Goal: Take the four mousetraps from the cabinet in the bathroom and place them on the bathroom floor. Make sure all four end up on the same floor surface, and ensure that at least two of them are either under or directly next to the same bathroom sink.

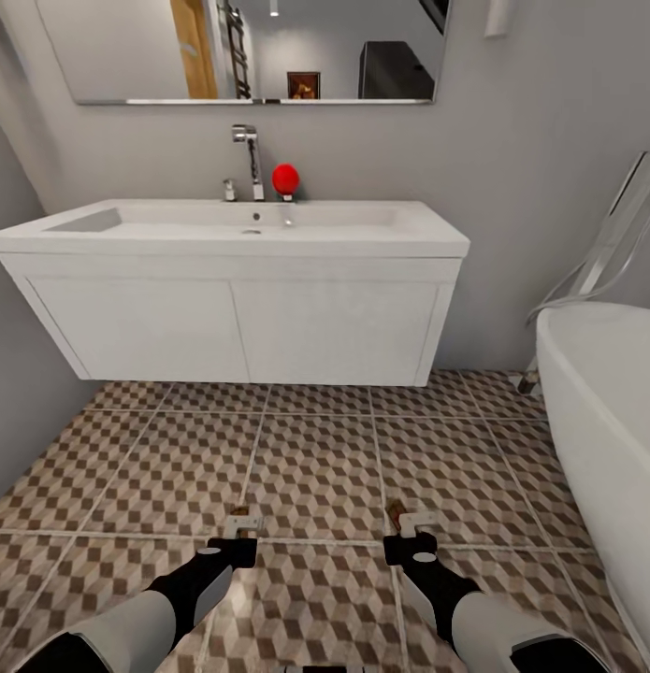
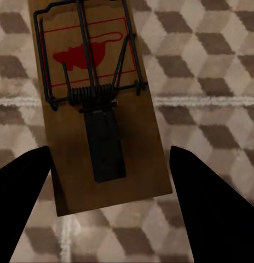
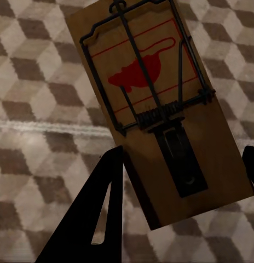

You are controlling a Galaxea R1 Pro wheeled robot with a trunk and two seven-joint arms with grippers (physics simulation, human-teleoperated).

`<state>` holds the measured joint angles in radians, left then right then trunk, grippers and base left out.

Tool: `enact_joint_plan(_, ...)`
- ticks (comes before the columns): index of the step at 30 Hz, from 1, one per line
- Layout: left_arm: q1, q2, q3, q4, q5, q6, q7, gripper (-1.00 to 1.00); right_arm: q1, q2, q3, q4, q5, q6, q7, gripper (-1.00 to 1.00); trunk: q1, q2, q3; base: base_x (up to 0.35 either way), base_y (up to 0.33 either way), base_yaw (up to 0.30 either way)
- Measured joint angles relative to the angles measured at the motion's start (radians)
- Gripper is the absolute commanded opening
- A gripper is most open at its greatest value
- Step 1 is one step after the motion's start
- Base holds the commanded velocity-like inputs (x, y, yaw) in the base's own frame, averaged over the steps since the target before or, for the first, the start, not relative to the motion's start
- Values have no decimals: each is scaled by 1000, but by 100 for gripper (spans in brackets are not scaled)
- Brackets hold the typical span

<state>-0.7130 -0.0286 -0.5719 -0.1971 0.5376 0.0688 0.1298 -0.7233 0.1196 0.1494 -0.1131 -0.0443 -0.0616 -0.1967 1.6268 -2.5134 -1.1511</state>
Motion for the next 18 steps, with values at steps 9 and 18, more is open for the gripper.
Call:
enact_joint_plan(9, 0, 0, 0, -1, 0, -1, 2, -100, 0, 0, 0, 0, 0, -1, 0, -100, 4, -2, -35, 0, 0, 0)
enact_joint_plan(18, 0, 2, 1, -2, 0, -2, 4, -100, 0, 0, 0, 0, 0, -2, 0, -100, 8, -4, -70, 0, 0, 0)
